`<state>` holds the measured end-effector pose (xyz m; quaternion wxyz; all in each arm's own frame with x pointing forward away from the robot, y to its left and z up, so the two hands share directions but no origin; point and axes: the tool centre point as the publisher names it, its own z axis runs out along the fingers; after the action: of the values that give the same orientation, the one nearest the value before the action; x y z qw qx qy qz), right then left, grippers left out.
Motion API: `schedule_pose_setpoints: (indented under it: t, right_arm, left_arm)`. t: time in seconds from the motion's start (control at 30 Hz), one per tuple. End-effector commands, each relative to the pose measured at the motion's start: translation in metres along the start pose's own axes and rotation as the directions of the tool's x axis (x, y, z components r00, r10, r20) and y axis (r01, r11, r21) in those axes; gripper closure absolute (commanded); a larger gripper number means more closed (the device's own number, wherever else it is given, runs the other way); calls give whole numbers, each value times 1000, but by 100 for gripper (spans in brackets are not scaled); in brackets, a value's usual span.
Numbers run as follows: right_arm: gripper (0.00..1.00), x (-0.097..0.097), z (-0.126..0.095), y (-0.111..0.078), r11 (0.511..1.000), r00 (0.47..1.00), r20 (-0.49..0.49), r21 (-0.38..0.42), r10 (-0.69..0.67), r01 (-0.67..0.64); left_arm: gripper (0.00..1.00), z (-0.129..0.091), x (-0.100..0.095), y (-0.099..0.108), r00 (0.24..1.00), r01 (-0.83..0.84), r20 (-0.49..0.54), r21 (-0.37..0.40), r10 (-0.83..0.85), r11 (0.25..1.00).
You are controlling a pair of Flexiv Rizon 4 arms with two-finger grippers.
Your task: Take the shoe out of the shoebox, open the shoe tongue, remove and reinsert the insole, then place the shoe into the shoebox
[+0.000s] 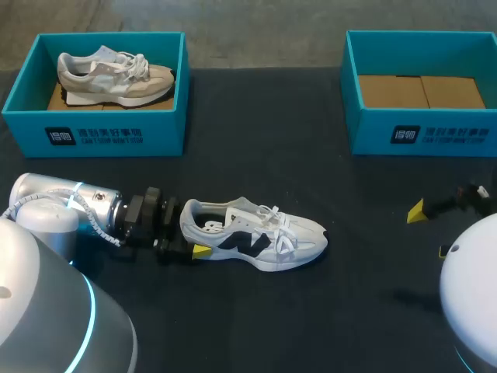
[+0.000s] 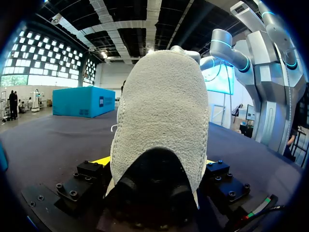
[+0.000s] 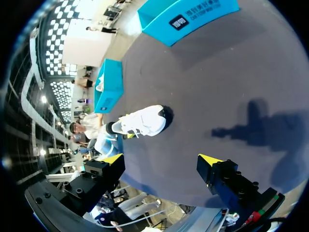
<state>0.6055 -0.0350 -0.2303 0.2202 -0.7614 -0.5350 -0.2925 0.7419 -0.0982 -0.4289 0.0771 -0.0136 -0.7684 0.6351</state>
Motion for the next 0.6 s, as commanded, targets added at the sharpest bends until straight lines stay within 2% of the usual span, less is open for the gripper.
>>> schedule_pose_setpoints:
  t: [0.03, 0.2, 0.6]
  right_arm:
    - [0, 29, -10, -10, 1000, 995, 100, -21, -21, 23]
    - [0, 57, 1, -10, 997, 977, 208, -49, -55, 67]
    - [0, 123, 49, -14, 979, 932, 344, -121, -115, 165]
  left_arm:
    - [100, 0, -3, 3, 1000, 0, 1, 0, 0, 1000]
    - [100, 0, -3, 3, 1000, 0, 1, 0, 0, 1000]
    - [100, 0, -3, 3, 1000, 0, 1, 0, 0, 1000]
